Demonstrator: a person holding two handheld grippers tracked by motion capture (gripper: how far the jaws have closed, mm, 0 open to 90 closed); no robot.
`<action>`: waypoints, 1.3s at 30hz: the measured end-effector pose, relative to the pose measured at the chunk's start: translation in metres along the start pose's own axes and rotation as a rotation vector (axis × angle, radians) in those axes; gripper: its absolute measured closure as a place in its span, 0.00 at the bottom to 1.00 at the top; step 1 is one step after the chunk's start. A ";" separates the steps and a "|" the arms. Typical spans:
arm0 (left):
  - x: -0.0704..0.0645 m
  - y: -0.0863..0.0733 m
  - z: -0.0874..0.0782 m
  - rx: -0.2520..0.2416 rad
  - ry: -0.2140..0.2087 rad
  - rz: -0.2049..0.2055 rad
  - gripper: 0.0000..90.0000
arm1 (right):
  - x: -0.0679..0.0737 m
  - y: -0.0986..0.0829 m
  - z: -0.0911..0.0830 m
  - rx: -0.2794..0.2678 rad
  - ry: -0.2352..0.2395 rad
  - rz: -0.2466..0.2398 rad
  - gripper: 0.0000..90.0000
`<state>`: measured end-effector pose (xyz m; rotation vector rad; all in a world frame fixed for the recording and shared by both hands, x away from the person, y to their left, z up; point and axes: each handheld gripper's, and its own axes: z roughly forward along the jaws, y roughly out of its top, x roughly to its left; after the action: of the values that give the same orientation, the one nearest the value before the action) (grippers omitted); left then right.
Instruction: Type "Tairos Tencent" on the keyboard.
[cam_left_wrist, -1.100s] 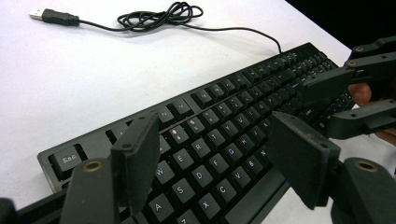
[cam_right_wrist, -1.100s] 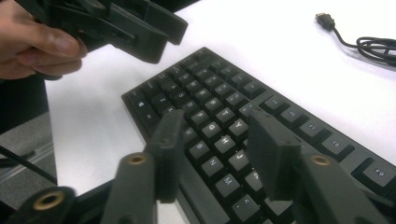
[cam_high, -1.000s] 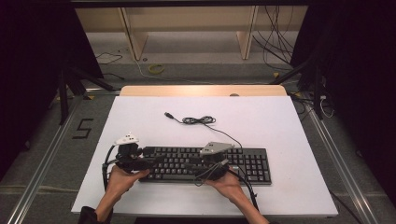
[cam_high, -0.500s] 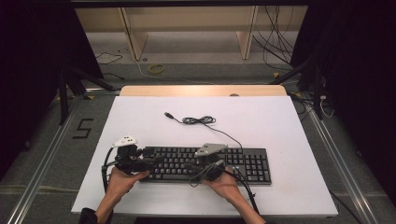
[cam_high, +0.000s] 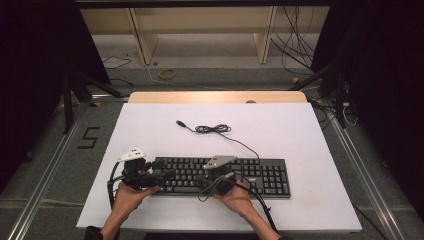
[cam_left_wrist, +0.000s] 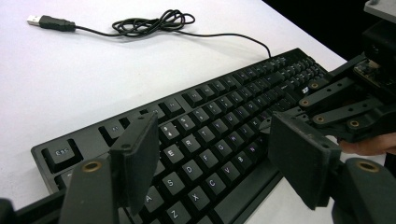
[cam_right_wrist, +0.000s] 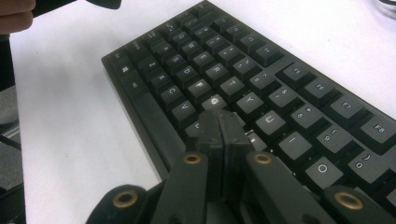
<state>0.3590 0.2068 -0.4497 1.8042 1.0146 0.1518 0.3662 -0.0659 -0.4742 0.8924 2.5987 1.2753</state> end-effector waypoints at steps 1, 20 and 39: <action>0.000 0.000 0.000 0.002 -0.001 0.001 0.37 | 0.000 0.000 0.000 0.002 -0.002 -0.001 1.00; -0.002 -0.006 0.000 0.009 -0.004 0.008 0.37 | 0.000 -0.004 0.011 0.043 -0.013 -0.004 1.00; -0.001 -0.007 0.002 0.016 0.001 0.012 0.37 | -0.006 -0.002 -0.007 -0.036 0.007 0.040 0.83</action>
<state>0.3555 0.2054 -0.4563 1.8253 1.0087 0.1520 0.3679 -0.0750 -0.4726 0.9396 2.5667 1.3328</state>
